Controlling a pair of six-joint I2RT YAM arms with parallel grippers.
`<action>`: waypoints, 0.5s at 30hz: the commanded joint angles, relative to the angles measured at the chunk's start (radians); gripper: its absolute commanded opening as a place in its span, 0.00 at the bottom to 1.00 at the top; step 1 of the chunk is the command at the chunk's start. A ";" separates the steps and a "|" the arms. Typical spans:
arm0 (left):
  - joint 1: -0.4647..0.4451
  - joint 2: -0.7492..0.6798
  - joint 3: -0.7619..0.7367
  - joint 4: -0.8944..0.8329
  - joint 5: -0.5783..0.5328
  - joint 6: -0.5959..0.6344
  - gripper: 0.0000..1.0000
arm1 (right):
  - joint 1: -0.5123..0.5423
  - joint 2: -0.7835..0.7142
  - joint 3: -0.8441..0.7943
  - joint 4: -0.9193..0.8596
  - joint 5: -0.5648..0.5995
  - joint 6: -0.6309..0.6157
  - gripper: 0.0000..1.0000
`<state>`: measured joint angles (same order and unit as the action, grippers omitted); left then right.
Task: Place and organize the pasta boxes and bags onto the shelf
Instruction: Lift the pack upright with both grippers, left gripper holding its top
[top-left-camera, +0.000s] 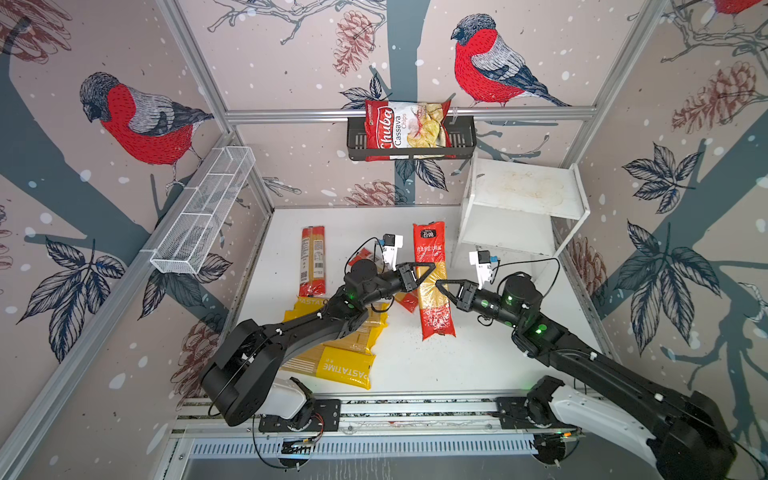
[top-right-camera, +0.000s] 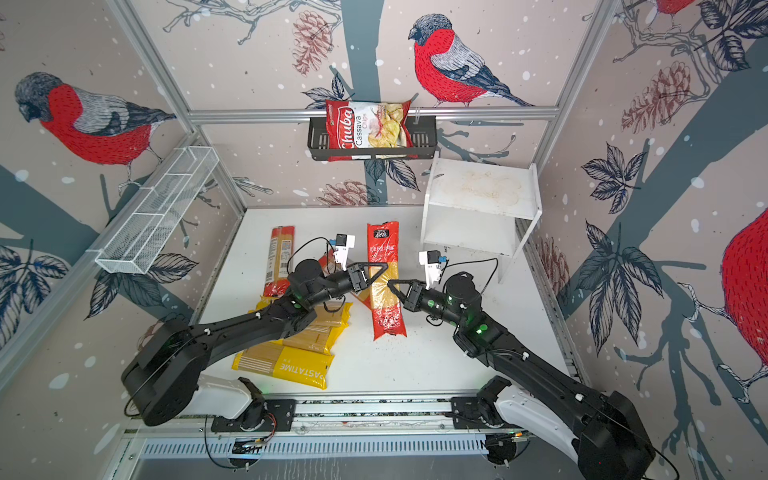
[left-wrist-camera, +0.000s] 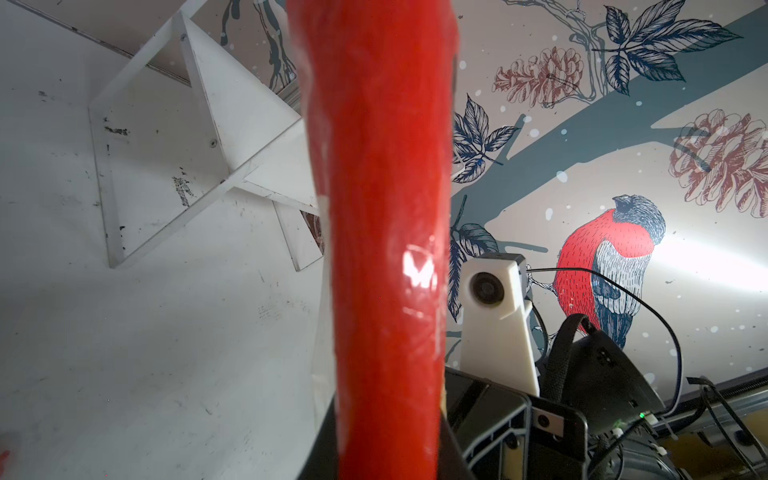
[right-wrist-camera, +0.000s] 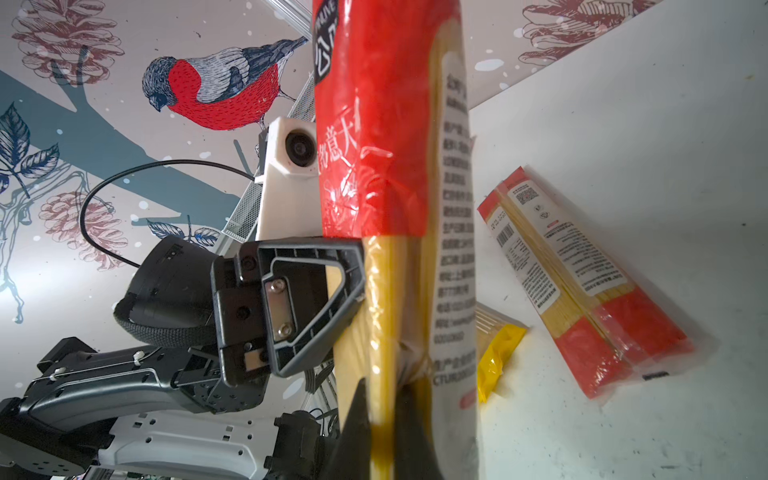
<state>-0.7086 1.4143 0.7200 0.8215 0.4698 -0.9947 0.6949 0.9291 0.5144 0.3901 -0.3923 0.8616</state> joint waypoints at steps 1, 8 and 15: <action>-0.002 -0.006 0.031 0.129 0.020 -0.017 0.09 | 0.002 -0.006 -0.006 0.078 -0.005 -0.014 0.10; 0.009 0.001 0.099 0.094 0.009 0.001 0.06 | -0.003 -0.044 -0.042 0.029 0.041 -0.025 0.41; 0.039 0.028 0.206 0.053 0.005 0.013 0.04 | -0.031 -0.134 -0.115 -0.031 0.040 -0.046 0.67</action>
<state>-0.6804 1.4418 0.8787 0.7013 0.4919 -0.9855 0.6682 0.8131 0.4240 0.4469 -0.3508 0.8356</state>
